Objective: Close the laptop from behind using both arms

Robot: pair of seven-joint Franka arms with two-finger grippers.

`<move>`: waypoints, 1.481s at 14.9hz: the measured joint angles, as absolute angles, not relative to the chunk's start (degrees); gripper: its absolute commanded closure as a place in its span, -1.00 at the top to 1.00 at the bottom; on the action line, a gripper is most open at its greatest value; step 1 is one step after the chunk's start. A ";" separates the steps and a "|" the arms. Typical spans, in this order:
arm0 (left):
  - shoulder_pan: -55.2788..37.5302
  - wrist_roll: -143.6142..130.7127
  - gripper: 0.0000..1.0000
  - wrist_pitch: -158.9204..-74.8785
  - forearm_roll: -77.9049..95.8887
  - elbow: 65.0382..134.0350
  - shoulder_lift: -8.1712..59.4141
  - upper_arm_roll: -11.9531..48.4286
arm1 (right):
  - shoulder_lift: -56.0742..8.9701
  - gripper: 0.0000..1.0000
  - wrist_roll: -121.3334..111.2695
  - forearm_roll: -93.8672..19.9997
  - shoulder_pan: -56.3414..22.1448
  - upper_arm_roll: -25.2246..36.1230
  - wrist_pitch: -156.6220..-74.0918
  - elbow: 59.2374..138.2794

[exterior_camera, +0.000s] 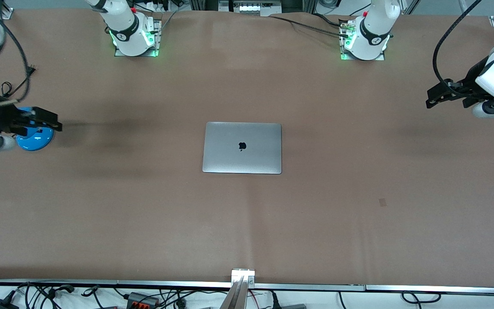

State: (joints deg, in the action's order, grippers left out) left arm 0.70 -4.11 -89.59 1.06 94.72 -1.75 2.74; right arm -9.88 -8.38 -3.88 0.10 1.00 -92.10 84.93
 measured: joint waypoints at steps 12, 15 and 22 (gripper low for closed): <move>0.63 -4.13 1.00 -89.37 1.06 94.55 -2.11 2.91 | 2.94 1.00 -8.59 0.34 5.50 -6.03 -100.88 102.00; 0.63 -4.13 1.00 -89.30 1.06 94.55 -2.11 2.91 | 2.93 1.00 -8.59 0.34 5.53 -6.03 -100.88 102.00; 0.63 -4.13 1.00 -89.27 1.06 94.55 -2.11 2.93 | 2.74 1.00 -8.59 0.34 5.93 -6.02 -100.87 102.05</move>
State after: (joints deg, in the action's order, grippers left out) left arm 0.63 -4.13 -89.27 1.06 94.55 -2.11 2.93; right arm 2.74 -8.59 0.34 5.93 -6.02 -100.87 102.05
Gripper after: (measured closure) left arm 0.000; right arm 0.000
